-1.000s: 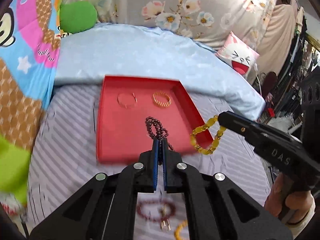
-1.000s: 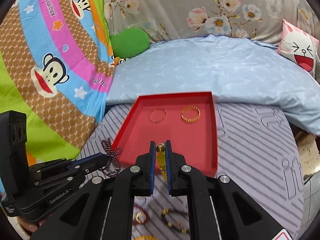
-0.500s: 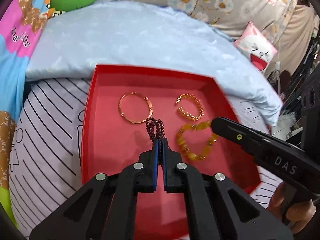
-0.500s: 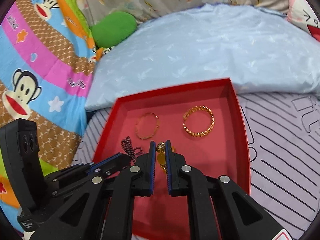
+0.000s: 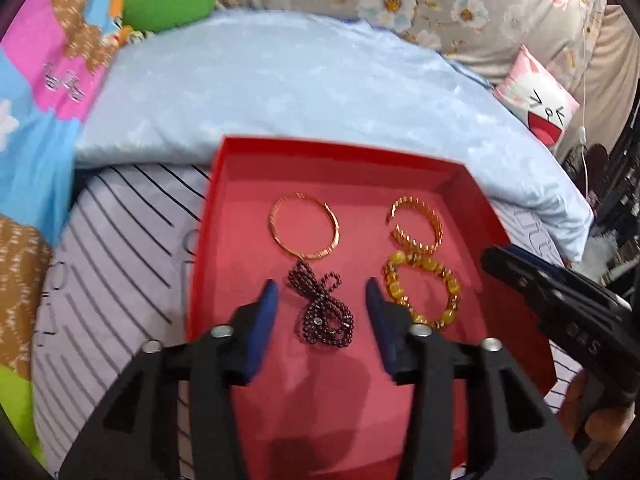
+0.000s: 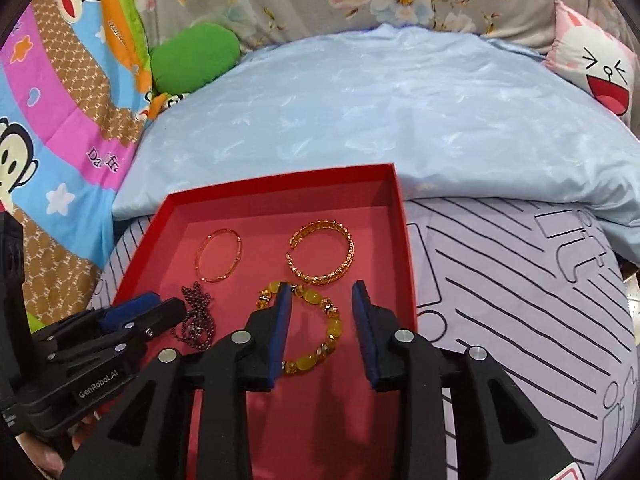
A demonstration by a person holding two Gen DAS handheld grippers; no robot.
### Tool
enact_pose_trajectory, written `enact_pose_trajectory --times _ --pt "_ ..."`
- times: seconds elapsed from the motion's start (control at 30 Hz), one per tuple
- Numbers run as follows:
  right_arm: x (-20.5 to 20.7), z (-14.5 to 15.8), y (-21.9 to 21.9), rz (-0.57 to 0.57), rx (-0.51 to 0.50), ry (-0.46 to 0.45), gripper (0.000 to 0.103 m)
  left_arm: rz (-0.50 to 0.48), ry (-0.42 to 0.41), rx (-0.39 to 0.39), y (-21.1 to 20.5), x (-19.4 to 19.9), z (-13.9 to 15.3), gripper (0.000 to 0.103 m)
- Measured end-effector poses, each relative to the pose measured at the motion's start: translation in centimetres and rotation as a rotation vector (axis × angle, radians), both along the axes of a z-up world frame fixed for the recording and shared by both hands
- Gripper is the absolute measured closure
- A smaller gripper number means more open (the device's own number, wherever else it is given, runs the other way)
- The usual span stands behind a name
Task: Organize jewelry
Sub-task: 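Lower both beaded bracelets into the red tray and open both grippers, then withdraw both grippers from the tray toward the remaining bracelets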
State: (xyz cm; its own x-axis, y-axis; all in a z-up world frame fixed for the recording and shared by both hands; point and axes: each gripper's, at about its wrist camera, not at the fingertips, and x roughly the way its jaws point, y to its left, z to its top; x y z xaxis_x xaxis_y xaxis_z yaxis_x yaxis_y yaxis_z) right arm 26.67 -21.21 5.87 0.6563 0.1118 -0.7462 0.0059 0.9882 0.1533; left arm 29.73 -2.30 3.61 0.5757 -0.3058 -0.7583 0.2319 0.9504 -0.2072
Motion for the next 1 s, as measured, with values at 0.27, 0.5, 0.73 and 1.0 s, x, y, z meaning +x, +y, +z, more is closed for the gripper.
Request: enact_pose_trajectory --times 0.27,0.5,0.73,1.0 --pt "-6.0 2.6 -0.1 0.026 0.021 -0.036 0.071 0.021 -0.081 0.06 1.4 -5.1 3.0 0.059" --pt "-11.9 2.8 0.7 0.04 0.049 -0.025 0.067 0.042 -0.077 0.083 2.8 -11.0 3.4 0.057" --pt "-17.2 1.6 0.9 0.044 0.04 0.016 0.067 0.049 -0.051 0.094 3.3 -16.7 2.1 0.051" --pt "-21.3 -0.4 0.8 0.034 0.019 0.065 0.067 0.05 0.004 0.091 3.5 -20.8 -0.1 0.05"
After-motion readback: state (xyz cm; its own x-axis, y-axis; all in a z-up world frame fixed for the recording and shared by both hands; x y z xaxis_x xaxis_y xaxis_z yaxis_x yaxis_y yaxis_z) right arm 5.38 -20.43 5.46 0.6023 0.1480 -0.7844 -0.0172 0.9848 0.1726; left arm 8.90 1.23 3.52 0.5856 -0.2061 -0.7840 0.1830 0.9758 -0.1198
